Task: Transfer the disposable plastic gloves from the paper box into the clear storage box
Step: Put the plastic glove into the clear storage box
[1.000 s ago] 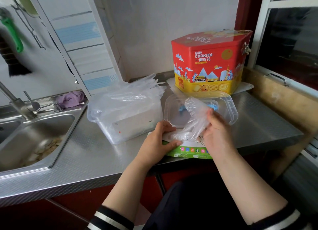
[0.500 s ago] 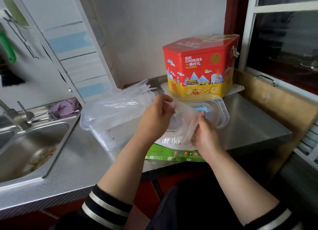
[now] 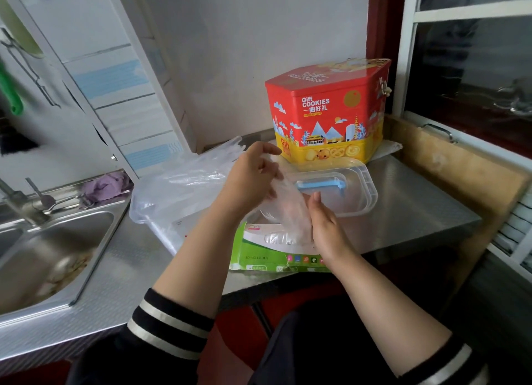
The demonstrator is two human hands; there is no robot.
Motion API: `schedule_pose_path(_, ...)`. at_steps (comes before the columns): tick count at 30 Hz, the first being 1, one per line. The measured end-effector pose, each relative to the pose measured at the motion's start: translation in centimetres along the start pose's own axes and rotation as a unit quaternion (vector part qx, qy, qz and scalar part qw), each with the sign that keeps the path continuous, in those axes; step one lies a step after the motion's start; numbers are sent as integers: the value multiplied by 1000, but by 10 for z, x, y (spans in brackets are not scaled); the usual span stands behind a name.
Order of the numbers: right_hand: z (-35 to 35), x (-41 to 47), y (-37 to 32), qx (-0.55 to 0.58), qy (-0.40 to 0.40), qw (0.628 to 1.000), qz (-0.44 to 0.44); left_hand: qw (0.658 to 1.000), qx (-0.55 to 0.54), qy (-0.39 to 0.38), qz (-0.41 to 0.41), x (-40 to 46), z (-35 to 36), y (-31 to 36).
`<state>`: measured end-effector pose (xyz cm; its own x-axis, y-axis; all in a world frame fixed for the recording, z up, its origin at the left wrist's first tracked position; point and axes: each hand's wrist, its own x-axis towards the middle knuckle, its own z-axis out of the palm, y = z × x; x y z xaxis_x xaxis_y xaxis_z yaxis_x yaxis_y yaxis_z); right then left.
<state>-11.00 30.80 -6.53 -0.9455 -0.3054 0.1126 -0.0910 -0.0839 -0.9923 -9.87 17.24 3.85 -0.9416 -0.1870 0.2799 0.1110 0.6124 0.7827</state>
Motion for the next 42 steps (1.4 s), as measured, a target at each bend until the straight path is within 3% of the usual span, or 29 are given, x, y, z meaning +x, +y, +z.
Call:
schedule_pose_path(4, 5, 0, 2, -53, 0, 999, 8, 997, 75, 22, 7, -6, 4, -12)
schedule_pose_path(11, 9, -6, -5, -93, -50, 994, -11, 993, 114, 40, -16, 5, 3, -10)
schedule_pose_path(16, 10, -6, -5, -112, -66, 992, -9, 992, 125, -2, 0, 7, -4, -7)
schedule_pose_path(23, 10, -3, -1, -166, -86, 982, 14, 977, 191, -11, 90, 17, -49, 38)
schedule_pose_path(26, 10, 1, 3, -206, -96, 974, 4, 975, 167, 21, 147, 23, -79, 71)
schedule_pose_path(30, 12, 1, 4, -172, -97, 980, -1, 969, 120, 70, 206, 33, -114, 98)
schedule_pose_path(35, 13, 4, 10, -165, -85, 983, 0, 978, 82, 110, 156, 54, -146, 72)
schedule_pose_path(42, 14, 2, 9, -164, -83, 983, -8, 980, 79, 177, 41, 48, -172, -22)
